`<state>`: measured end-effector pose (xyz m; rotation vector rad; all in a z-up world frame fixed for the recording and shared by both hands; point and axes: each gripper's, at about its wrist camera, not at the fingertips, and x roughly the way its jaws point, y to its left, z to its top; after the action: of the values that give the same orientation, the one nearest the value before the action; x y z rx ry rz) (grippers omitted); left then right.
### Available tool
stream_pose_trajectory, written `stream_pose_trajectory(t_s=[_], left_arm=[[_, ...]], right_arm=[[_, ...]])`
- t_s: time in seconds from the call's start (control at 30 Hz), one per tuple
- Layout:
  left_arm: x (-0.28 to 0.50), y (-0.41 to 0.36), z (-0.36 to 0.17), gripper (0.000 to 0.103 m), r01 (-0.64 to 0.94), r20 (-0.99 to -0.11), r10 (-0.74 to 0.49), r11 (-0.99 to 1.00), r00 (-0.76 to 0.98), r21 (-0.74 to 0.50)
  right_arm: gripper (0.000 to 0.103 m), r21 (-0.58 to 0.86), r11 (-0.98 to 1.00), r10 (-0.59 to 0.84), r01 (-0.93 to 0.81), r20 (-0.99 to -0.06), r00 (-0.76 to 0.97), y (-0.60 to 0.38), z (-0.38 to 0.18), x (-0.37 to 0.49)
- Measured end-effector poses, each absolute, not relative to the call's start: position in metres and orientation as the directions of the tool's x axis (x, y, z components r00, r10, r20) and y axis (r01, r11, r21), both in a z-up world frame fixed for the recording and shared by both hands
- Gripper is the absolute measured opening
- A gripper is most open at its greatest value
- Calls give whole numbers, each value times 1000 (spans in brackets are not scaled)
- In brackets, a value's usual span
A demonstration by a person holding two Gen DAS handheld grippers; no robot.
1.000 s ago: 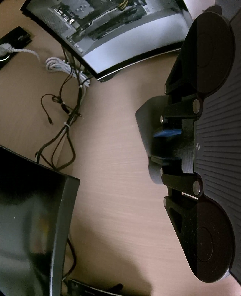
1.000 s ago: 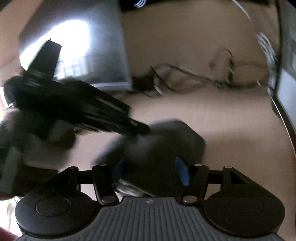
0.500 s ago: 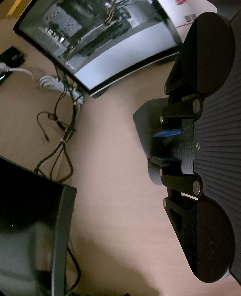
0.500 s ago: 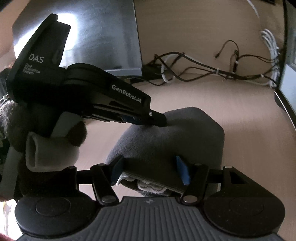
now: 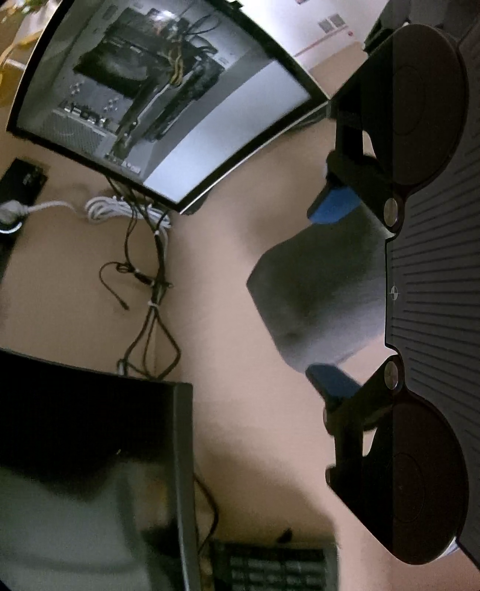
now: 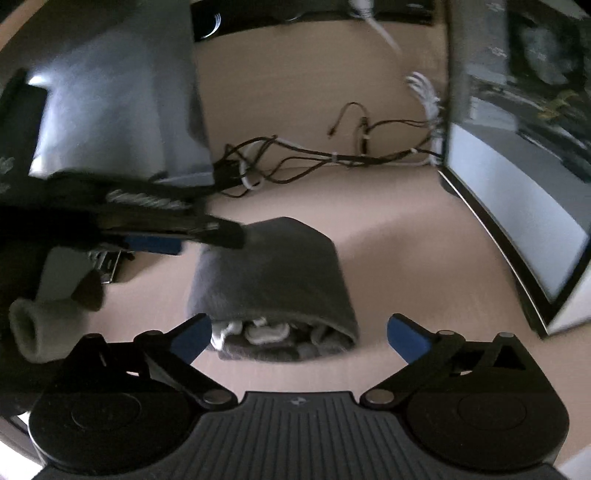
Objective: Fold clothes
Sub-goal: 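Open both grippers and lift them away from the grey bundle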
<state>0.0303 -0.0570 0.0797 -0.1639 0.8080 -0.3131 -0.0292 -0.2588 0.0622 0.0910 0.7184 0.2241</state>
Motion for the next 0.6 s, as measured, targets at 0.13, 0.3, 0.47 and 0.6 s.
stream_pose_trajectory(t_s=[0.13, 0.3, 0.47, 0.6], left_arm=[[-1, -59, 81, 94, 167, -684, -285, 957, 672, -235], [-62, -75, 80, 95, 61, -678, -172, 981, 715, -185], [-133, -87, 82, 96, 12, -664, -106, 989, 740, -145], [-182, -88, 86, 100, -34, -634, -64, 989, 771, -142]], right_arm=[[103, 234, 961, 265, -147, -632, 729, -275, 62, -52], [103, 264, 949, 302, -172, -608, 734, -292, 66, -102], [103, 298, 932, 343, -205, -550, 762, -306, 68, -150], [103, 308, 925, 357, -222, -508, 784, -314, 74, -182]])
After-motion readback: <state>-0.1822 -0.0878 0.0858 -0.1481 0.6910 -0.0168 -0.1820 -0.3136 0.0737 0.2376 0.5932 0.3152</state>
